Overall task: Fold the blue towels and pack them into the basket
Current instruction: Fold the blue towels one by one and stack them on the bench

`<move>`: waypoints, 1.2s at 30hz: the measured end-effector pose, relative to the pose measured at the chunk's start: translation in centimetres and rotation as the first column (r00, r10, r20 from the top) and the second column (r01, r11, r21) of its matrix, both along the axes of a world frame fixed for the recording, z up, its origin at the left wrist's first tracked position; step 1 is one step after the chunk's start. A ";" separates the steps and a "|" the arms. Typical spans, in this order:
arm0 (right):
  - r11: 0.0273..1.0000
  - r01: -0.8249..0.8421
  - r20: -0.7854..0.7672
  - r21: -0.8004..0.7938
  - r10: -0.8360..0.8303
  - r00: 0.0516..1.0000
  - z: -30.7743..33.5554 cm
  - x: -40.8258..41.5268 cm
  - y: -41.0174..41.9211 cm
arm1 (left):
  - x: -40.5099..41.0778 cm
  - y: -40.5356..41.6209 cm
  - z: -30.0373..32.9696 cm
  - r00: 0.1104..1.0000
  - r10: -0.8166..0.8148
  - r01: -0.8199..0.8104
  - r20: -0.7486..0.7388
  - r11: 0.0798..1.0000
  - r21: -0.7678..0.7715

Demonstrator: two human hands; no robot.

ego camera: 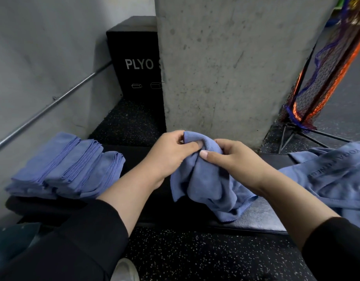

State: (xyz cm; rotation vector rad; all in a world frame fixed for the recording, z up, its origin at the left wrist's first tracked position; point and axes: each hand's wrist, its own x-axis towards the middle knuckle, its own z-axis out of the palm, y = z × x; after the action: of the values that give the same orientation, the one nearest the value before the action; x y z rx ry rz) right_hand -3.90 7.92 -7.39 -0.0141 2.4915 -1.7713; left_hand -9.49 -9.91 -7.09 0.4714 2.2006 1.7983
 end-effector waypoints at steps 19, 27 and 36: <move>0.916 0.214 0.041 -0.339 -0.213 0.976 2.8 2.1 1.8 | 0.5 -4.1 1.8 0.973 -0.095 0.038 -0.209 0.965 -0.261; 0.837 0.433 -0.046 -0.334 -0.474 0.880 3.5 3.9 4.8 | -0.3 -9.5 0.6 0.975 0.108 -0.154 -0.192 0.957 -0.244; 0.895 0.236 0.042 -0.378 -0.238 0.970 2.3 4.0 4.4 | 0.1 -8.6 0.7 0.975 0.100 -0.135 0.200 0.976 0.168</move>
State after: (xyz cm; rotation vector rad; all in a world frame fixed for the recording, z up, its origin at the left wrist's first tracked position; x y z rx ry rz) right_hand 0.13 12.36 -5.10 0.2726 2.1853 -2.3307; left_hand -9.34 -18.53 -6.39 0.1961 1.9840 2.0240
